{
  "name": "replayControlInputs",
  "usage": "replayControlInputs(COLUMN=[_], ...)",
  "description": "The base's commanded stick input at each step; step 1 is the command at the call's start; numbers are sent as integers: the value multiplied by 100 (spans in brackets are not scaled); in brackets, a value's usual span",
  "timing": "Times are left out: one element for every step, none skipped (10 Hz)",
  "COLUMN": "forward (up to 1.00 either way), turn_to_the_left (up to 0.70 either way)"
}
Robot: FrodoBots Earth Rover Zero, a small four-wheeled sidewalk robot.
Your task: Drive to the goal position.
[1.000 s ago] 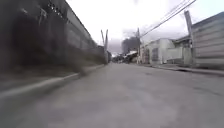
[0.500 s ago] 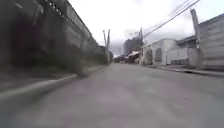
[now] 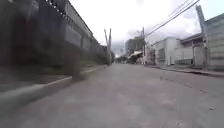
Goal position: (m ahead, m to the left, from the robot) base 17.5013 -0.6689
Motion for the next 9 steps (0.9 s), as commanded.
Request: replayControlInputs(forward=[100,100,100,100,100,100,100,100,100], turn_to_the_left=[-16,-34,-40,-40,-38,-31,-24,-17,-10])
